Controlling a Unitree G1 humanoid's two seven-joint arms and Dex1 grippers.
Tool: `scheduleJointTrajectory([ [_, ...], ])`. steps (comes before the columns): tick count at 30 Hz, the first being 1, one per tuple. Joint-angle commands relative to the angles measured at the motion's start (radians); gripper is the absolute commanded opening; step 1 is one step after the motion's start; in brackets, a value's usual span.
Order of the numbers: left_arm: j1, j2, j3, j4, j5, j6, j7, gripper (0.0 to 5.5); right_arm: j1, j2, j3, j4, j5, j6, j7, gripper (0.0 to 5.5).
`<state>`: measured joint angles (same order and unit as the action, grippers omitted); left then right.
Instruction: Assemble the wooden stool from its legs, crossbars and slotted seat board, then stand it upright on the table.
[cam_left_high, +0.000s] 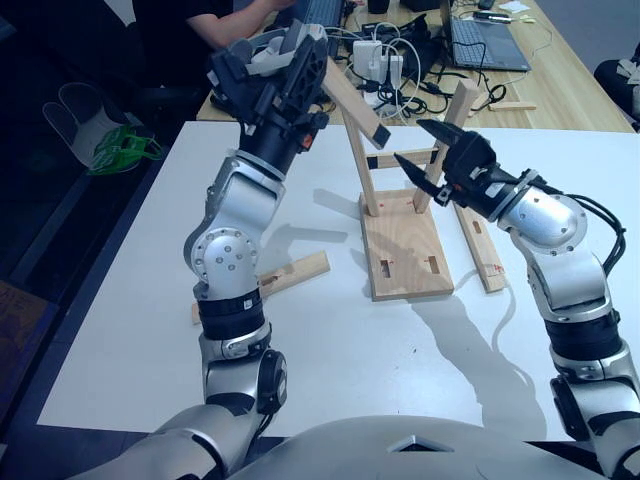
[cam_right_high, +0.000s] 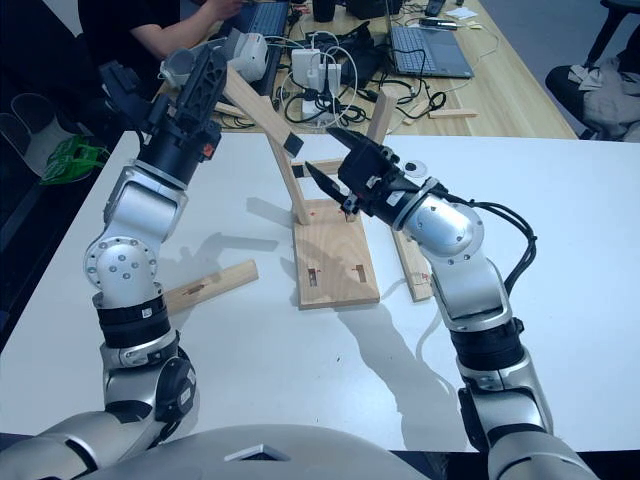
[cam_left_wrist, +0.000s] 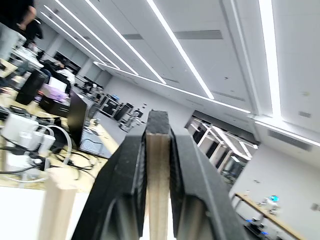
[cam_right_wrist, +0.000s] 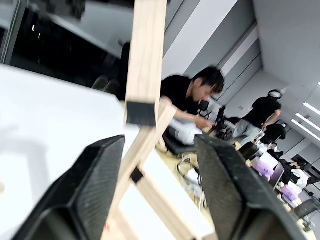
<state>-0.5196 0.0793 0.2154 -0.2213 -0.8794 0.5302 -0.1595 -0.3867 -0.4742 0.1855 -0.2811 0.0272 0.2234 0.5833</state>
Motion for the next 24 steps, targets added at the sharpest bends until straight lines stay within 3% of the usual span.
scheduleJointTrajectory([
  [1, -0.003, 0.194, -0.037, 0.005, 0.121, -0.027, -0.185, 0.40, 0.067, -0.039, -0.041, 0.055, -0.004, 0.025, 0.009, 3.25],
  [5, 0.129, 0.448, -0.061, -0.032, 0.183, -0.011, -0.475, 0.40, 0.115, -0.025, -0.131, 0.114, 0.016, 0.023, -0.047, 3.97],
  [8, 0.252, 0.539, -0.037, -0.001, 0.235, -0.041, -0.565, 0.40, 0.145, -0.008, -0.153, 0.123, 0.016, 0.023, -0.079, 4.43],
  [14, 0.407, 0.525, 0.138, 0.144, 0.186, -0.020, -0.545, 0.40, 0.175, 0.011, -0.175, 0.094, 0.052, 0.094, -0.086, 5.36],
  [19, 0.504, 0.574, 0.160, 0.089, 0.081, 0.068, -0.696, 0.40, 0.198, 0.038, -0.229, 0.077, 0.126, 0.202, -0.109, 5.40],
  [24, 0.507, 0.581, 0.141, 0.106, 0.132, 0.007, -0.755, 0.40, 0.201, 0.040, -0.257, 0.062, 0.167, 0.263, -0.116, 5.40],
])
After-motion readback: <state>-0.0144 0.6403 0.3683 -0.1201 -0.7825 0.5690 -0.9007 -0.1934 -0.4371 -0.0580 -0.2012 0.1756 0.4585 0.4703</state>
